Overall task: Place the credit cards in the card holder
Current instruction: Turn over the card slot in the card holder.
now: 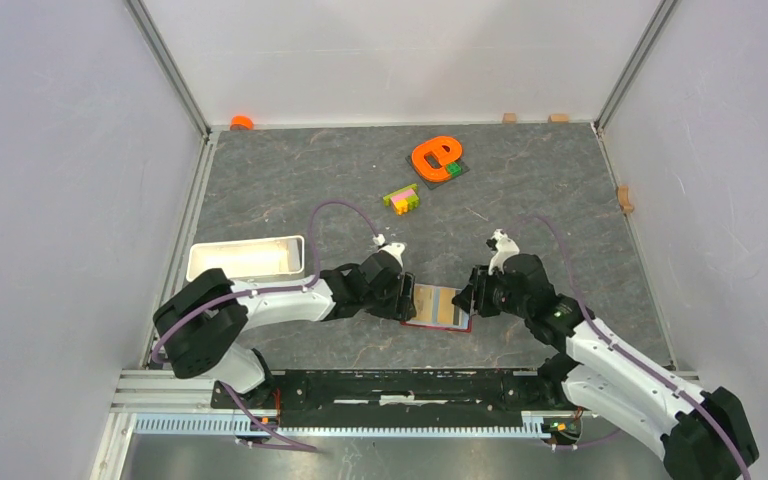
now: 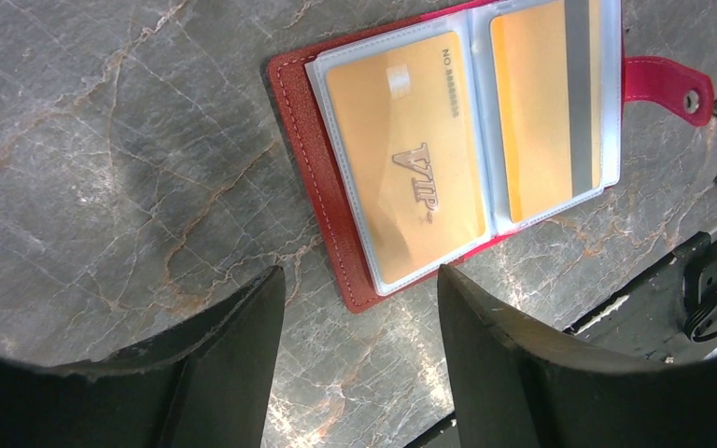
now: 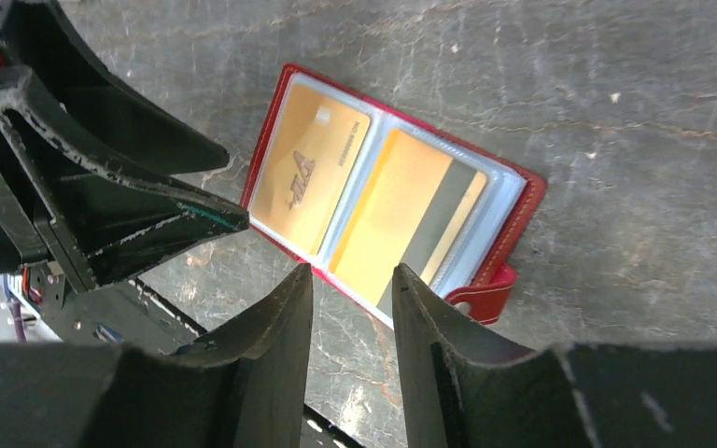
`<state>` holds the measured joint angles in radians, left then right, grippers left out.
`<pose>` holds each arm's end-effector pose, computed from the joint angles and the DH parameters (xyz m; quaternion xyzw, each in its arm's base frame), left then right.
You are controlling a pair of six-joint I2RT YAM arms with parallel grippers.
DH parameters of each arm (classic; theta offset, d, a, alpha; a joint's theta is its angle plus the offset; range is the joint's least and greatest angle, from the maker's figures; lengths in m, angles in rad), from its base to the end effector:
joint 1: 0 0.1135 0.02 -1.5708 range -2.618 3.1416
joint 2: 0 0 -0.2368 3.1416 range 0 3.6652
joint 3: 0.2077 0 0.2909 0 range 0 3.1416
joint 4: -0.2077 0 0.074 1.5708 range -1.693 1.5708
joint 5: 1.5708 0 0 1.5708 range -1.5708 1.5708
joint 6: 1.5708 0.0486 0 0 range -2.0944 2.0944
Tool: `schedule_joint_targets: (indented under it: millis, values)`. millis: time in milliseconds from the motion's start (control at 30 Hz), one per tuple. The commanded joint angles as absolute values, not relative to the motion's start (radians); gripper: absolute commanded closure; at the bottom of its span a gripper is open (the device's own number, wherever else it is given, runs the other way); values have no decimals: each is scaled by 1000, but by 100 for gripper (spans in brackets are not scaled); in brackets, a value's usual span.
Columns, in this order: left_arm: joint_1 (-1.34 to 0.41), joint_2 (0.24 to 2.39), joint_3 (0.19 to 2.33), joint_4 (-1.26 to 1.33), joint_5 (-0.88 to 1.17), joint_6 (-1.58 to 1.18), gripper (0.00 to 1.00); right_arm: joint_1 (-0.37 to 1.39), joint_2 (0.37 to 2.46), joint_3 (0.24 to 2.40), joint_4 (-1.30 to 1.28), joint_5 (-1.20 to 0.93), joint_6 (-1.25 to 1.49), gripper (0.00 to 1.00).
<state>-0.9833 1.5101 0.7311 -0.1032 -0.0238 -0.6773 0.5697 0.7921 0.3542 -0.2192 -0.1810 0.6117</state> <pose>0.1829 -0.2726 0.0979 0.1395 0.9309 -0.2416 0.2360 0.1918 0.1332 0.1413 -0.0211 0.8944 0.3120 0.3197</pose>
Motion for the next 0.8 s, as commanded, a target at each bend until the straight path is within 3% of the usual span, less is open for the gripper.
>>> schedule_joint_targets:
  millis: [0,267,467,767]
  values:
    - [-980,1516,721,-65,-24,-709,33,623,836,394,-210,-136,606,58]
    - [-980,1519,711,-60,-23,-711,36,644,916,359,-222,-17,639,58]
    - [-980,1528,708,-50,-23,-709,39,643,920,315,-159,-58,654,58]
    - [-980,1562,703,-20,-25,-711,51,643,951,257,-72,-76,702,61]
